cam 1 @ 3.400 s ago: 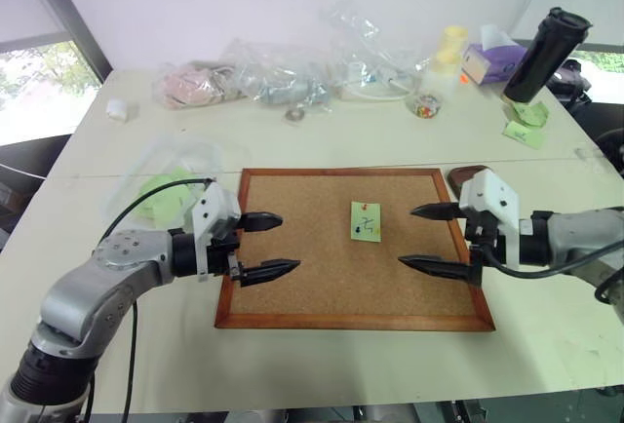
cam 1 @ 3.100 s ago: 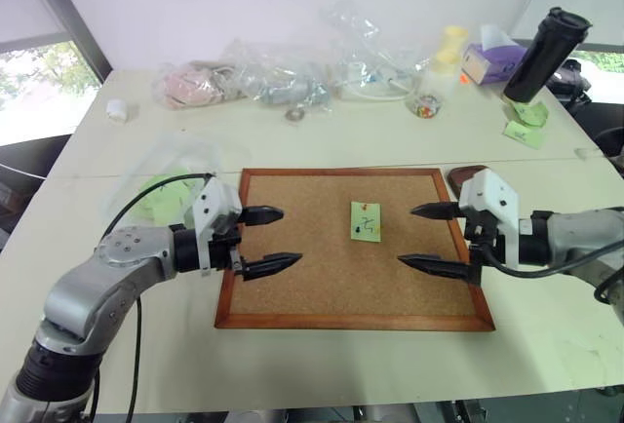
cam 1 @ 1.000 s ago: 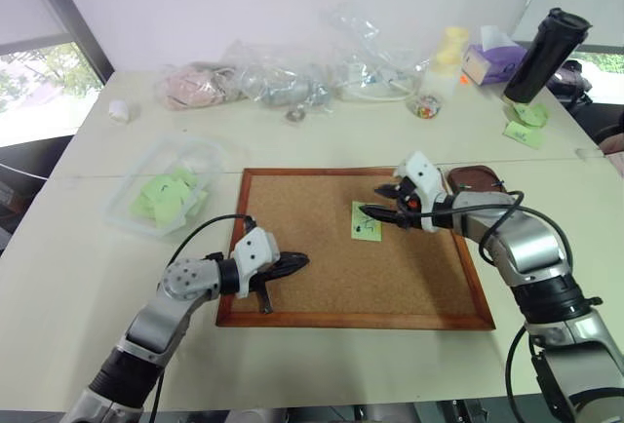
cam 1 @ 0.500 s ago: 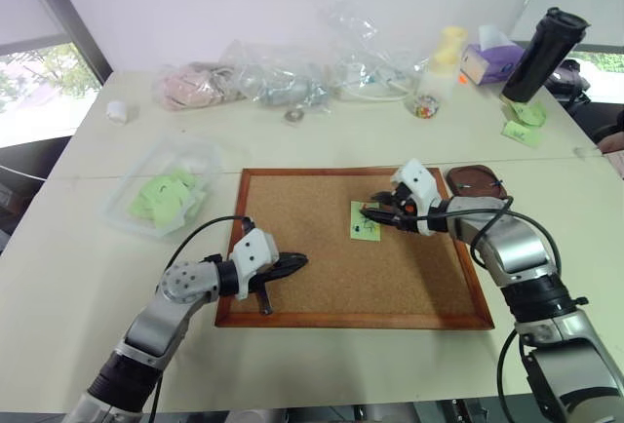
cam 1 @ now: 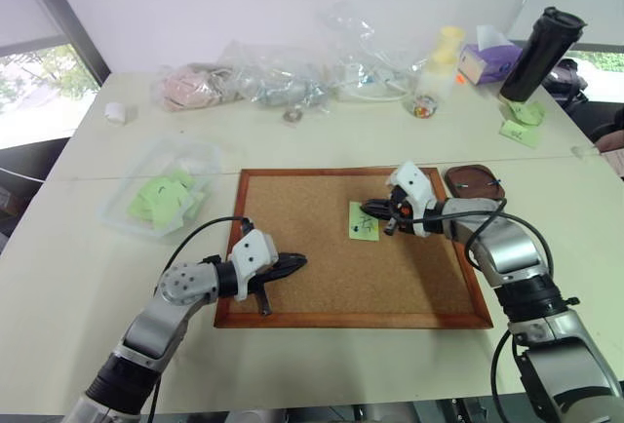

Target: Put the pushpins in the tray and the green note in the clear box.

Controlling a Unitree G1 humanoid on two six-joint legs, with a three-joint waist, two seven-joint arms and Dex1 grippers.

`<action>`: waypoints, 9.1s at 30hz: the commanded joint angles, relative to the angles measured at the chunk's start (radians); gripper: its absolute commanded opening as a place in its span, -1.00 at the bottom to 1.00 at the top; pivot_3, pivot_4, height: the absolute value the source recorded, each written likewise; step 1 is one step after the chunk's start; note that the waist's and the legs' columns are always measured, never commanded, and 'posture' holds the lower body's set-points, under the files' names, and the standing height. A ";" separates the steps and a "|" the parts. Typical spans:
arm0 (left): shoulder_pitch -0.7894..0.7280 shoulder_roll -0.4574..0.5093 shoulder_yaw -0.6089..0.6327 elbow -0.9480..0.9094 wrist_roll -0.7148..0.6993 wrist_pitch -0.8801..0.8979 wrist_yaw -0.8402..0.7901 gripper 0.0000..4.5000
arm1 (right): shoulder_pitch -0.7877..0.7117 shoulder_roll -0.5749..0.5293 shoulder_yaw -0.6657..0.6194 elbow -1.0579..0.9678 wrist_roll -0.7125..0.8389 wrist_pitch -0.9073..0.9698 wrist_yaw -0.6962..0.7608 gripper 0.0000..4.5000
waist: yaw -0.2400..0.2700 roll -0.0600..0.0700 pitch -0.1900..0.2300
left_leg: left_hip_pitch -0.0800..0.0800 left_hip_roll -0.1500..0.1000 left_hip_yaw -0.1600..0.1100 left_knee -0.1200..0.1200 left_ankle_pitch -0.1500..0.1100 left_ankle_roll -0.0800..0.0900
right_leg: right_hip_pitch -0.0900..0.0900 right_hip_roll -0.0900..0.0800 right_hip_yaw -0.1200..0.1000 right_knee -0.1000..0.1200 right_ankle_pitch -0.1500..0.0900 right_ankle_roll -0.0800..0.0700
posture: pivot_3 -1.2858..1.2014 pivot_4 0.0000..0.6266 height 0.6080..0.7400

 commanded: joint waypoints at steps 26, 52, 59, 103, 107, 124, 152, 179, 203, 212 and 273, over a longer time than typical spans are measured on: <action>0.044 -0.015 -0.043 0.143 0.083 -0.054 0.008 -1.00 | 0.031 -0.139 -0.451 -0.094 0.149 0.173 -0.175 -0.96 | 0.005 0.010 -0.007 | 0.001 -0.001 0.000 -0.001 0.000 0.000 | 0.002 0.000 0.000 0.000 0.000 0.000 | 0.03 -0.52 1.00; 0.059 -0.002 -0.027 0.118 0.083 -0.041 0.015 -1.00 | -0.037 -0.158 -0.428 0.413 0.042 -0.088 -0.216 0.98 | 0.001 0.018 -0.013 | 0.003 0.000 0.002 -0.001 0.000 0.000 | 0.003 0.000 0.002 0.000 0.000 0.000 | 0.03 -0.52 1.00; 0.062 -0.005 -0.028 0.120 0.082 -0.041 0.016 -1.00 | -0.005 -0.175 -0.450 0.257 0.097 -0.023 -0.175 0.98 | 0.001 0.019 -0.013 | 0.002 0.000 0.002 -0.001 0.000 0.000 | 0.003 0.000 0.002 0.000 0.000 0.000 | 0.03 -0.52 1.00; 0.077 0.011 -0.012 0.088 0.079 -0.015 0.021 -1.00 | 0.208 -0.056 -0.074 -0.252 0.078 0.012 -0.049 0.12 | 0.001 0.018 -0.013 | 0.002 0.001 0.001 -0.002 0.000 0.000 | 0.002 0.000 0.003 -0.001 0.000 0.000 | 0.03 -0.52 1.00; 0.078 0.010 -0.012 0.089 0.080 -0.017 0.022 -1.00 | 0.213 -0.056 -0.068 -0.249 0.070 0.005 -0.044 -0.56 | 0.001 0.018 -0.013 | 0.002 0.001 0.001 -0.002 0.000 0.000 | 0.002 0.000 0.003 -0.001 0.000 0.000 | 0.03 -0.52 1.00; 0.091 0.002 -0.024 0.097 0.085 -0.031 0.031 -1.00 | 0.216 -0.082 -0.108 -0.259 0.060 0.017 -0.054 -0.98 | 0.001 0.018 -0.013 | 0.003 0.001 0.001 -0.002 0.000 0.000 | 0.002 0.000 0.003 -0.001 0.000 0.000 | 0.03 -0.52 1.00; 0.099 0.010 -0.031 0.083 0.084 -0.022 0.028 -1.00 | 0.239 -0.040 -0.117 -0.359 0.149 -0.014 -0.005 0.73 | 0.001 0.018 -0.013 | 0.003 0.001 0.001 -0.002 0.000 0.000 | 0.003 0.000 0.003 -0.002 0.000 0.000 | 0.03 -0.52 1.00; 0.099 0.016 -0.027 0.049 0.084 0.005 0.039 -1.00 | 0.226 -0.013 -0.068 -0.165 0.087 -0.085 0.035 -0.98 | -0.004 0.018 -0.013 | 0.003 0.001 0.001 -0.004 0.000 0.000 | 0.002 0.000 0.003 -0.002 0.000 0.000 | 0.03 -0.52 1.00; 0.096 0.008 -0.040 0.073 0.086 0.018 0.031 -1.00 | 0.133 -0.049 -0.370 -0.211 0.230 0.070 -0.139 -0.98 | 0.000 0.017 -0.013 | 0.002 0.001 0.001 -0.004 0.000 0.000 | 0.001 0.000 0.003 -0.002 0.000 0.000 | 0.03 -0.52 1.00; 0.093 0.002 -0.039 0.080 0.090 0.014 0.035 -1.00 | -0.019 -0.126 -0.432 0.285 0.087 -0.118 -0.252 -0.98 | -0.001 0.018 -0.014 | 0.003 0.001 0.002 -0.005 0.000 0.000 | 0.001 0.000 0.002 -0.002 0.000 0.000 | 0.03 -0.52 1.00; 0.095 -0.003 -0.044 0.109 0.098 -0.012 0.034 -1.00 | 0.228 -0.097 -0.163 -0.395 0.220 0.062 -0.025 0.07 | 0.002 0.018 -0.014 | 0.004 0.001 0.002 -0.005 0.000 0.000 | 0.003 0.000 0.004 -0.003 0.000 0.000 | 0.03 -0.52 1.00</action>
